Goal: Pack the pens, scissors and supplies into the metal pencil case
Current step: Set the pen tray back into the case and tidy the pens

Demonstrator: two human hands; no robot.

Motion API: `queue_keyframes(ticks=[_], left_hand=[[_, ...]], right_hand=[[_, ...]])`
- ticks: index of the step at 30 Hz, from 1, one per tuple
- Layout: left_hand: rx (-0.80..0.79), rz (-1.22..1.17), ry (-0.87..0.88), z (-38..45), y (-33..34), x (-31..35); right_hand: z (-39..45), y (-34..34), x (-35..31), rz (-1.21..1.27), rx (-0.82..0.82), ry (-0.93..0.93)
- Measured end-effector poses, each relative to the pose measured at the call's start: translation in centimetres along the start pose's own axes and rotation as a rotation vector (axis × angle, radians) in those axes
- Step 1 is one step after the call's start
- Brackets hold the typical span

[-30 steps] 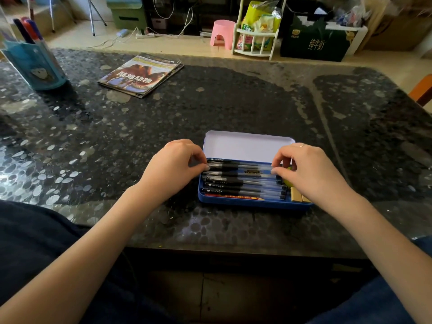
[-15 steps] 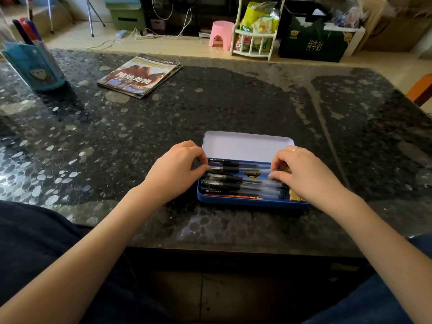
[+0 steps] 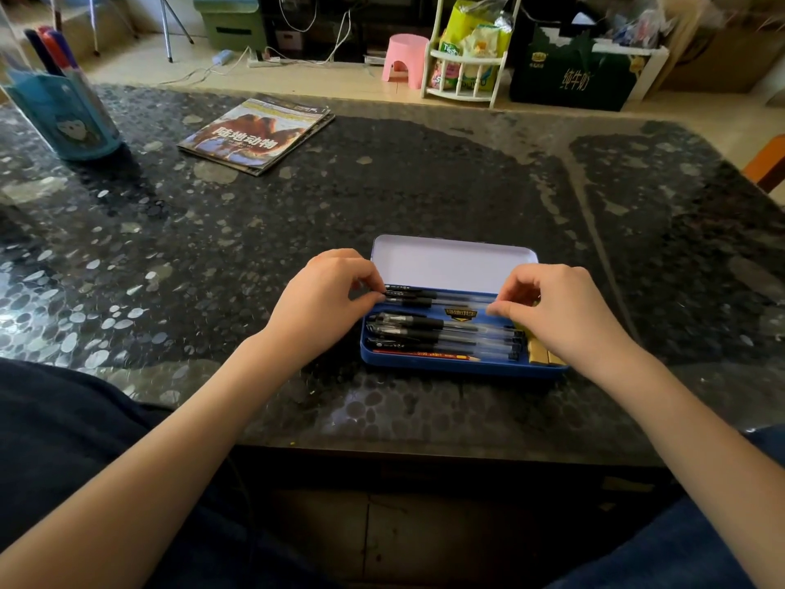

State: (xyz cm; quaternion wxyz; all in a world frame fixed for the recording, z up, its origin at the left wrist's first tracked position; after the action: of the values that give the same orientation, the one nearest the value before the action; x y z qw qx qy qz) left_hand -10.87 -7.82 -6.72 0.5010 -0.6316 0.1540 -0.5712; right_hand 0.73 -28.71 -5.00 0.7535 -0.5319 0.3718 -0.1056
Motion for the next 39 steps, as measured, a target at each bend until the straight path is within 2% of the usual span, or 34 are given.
queue_keyframes(ticks=[7, 11, 13, 18, 31, 37, 39], left_hand=[[0.024, -0.015, -0.003, -0.1, 0.0, 0.0], [0.022, -0.016, 0.010, -0.2, 0.1, 0.1], [0.017, -0.010, 0.015, -0.1, 0.1, 0.1], [0.018, -0.016, 0.020, -0.1, 0.1, 0.1], [0.004, -0.002, 0.013, 0.0, 0.2, -0.1], [0.012, 0.002, 0.001, 0.0, 0.1, 0.0], [0.011, 0.003, -0.008, 0.0, 0.1, 0.0]], right_hand=[[0.1, 0.3, -0.3, -0.068, -0.019, -0.103], [-0.4, -0.5, -1.2, 0.052, -0.230, -0.142], [-0.6, -0.6, -1.3, 0.072, -0.283, -0.137], [-0.8, -0.1, -1.7, 0.003, -0.206, -0.170], [-0.8, 0.6, -2.2, -0.117, -0.209, -0.188], [-0.6, -0.1, -1.5, -0.096, -0.013, -0.194], [-0.5, -0.1, -1.3, -0.098, 0.002, -0.185]])
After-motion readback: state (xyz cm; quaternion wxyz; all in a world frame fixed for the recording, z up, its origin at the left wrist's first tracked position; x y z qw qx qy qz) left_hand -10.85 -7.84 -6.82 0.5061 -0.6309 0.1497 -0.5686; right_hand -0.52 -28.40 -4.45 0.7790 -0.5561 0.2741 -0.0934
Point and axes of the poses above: each hand's wrist, its own z-axis towards the middle knuckle, its own y-axis out of the palm, x = y × z, the point moved 3 cm from there along z, towards the middle knuckle, and after that the axes turned 11 degrees about -y, right-handed, at the moved point
